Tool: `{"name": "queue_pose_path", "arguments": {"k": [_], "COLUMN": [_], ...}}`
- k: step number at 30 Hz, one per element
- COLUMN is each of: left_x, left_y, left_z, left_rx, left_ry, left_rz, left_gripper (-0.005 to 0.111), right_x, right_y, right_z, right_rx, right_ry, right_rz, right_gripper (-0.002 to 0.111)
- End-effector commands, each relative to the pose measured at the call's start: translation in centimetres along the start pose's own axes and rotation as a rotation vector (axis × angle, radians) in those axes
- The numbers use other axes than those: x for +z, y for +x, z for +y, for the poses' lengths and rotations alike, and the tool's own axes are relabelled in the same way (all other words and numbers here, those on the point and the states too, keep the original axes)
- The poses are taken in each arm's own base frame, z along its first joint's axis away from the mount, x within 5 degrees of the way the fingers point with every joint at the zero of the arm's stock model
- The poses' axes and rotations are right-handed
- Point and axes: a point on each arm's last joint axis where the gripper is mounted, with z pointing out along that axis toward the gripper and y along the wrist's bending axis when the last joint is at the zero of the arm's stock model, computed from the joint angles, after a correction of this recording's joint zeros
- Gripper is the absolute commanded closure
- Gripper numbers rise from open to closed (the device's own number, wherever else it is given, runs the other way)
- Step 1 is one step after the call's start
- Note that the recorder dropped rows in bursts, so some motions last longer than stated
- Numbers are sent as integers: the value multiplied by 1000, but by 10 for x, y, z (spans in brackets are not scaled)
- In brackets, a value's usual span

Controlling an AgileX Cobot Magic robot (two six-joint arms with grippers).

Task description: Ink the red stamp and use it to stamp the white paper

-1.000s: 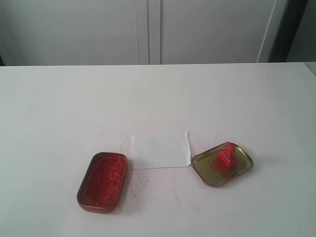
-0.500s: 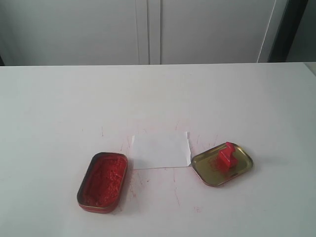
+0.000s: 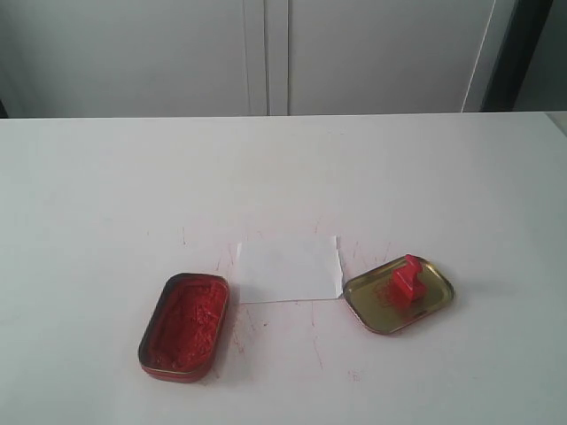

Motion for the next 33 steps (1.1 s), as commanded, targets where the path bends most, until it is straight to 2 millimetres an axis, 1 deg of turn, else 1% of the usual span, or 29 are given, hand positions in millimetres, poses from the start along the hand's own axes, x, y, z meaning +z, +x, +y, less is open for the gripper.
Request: {"name": "queue_pose_path", "arguments": {"k": [1,5,10,13,18,24,25,29,30,33], "left_x": [1,1,1,1,1,1,1,1,1,1], "left_y": [2,2,2,2,2,2,2,2,2,2], "left_z": [-1,-1,-1,-1,-1,-1,-1,-1,-1,-1], "left_rx": [-2,-2,-2,-2,-2,-2,-2,-2,-2,-2], "left_ry": [9,9,9,9,9,9,9,9,9,9], "left_rz": [3,3,3,3,3,3,3,3,3,3], "left_gripper": [107,107,107,107,107,107,107,107,107,107], "right_x": [-4,3,19,32,56,93,107,135,148,165], "right_y": [-20,-33,-45,-48,-51,-45,-42,-32,-26,-20], "right_z": [0,0,0,0,0,-1,-1,-1,-1,-2], "right_rx": [-11,3,3,3,3,3,3,-2,-2,-2], "right_ry": [10,15,22,25,27,32,33,34,35,36], "right_rz": [84,202,379,476,571,752,813,921,963,1006], "right_gripper": [108,108,108,108,108,108,108,108,108,108]}}
